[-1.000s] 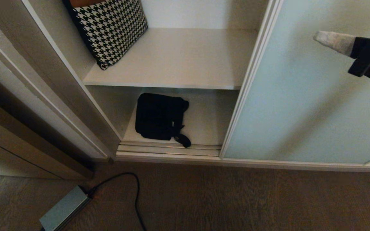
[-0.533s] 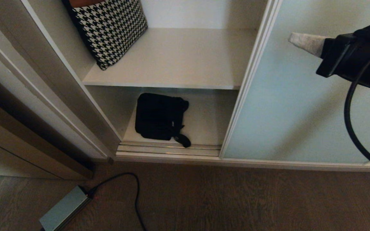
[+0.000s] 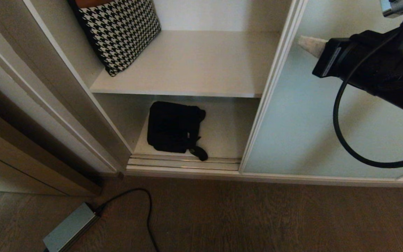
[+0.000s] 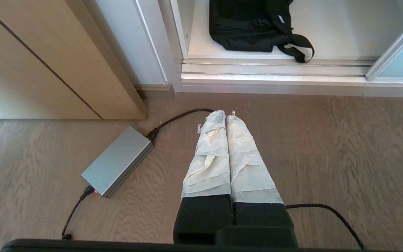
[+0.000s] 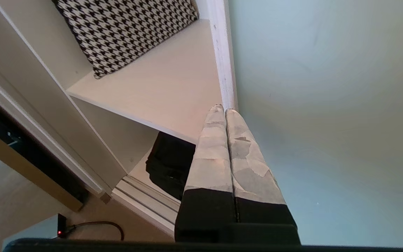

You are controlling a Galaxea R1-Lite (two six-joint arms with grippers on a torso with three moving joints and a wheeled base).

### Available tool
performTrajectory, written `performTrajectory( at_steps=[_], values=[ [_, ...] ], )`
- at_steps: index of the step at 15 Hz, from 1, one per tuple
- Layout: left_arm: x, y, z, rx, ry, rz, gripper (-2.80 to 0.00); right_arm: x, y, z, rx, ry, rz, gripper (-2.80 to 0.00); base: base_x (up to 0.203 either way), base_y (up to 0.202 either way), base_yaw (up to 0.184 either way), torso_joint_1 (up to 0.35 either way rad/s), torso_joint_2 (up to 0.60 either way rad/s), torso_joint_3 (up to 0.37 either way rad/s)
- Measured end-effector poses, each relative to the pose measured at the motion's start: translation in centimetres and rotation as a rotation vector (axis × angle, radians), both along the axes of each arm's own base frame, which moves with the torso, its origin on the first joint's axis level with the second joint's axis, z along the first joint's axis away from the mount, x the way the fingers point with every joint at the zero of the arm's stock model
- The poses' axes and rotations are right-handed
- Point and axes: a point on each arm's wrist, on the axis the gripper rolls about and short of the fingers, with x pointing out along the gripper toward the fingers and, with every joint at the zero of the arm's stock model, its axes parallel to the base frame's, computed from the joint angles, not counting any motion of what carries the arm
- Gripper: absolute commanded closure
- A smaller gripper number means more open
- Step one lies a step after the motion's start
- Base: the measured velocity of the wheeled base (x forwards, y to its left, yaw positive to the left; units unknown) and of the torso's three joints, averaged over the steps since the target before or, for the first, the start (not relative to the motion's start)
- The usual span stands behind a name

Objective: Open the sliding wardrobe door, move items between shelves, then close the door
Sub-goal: Close the door

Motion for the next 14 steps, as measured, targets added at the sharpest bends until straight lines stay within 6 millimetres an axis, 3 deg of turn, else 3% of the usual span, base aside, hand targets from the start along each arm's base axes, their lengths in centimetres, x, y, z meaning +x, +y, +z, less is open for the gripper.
performTrajectory(
  at_steps=[8, 14],
  values=[
    [0.0, 0.0, 0.0, 0.000, 0.000, -0.001, 0.00, 2.5, 0.3, -1.0, 0.033, 0.051, -0.045, 0.00, 0.000, 0.000, 0.000, 0.000, 0.00, 0.000],
    [0.0, 0.0, 0.0, 0.000, 0.000, 0.000, 0.00, 2.5, -0.5, -0.9, 0.059, 0.065, -0.062, 0.00, 0.000, 0.000, 0.000, 0.000, 0.00, 0.000]
  ],
)
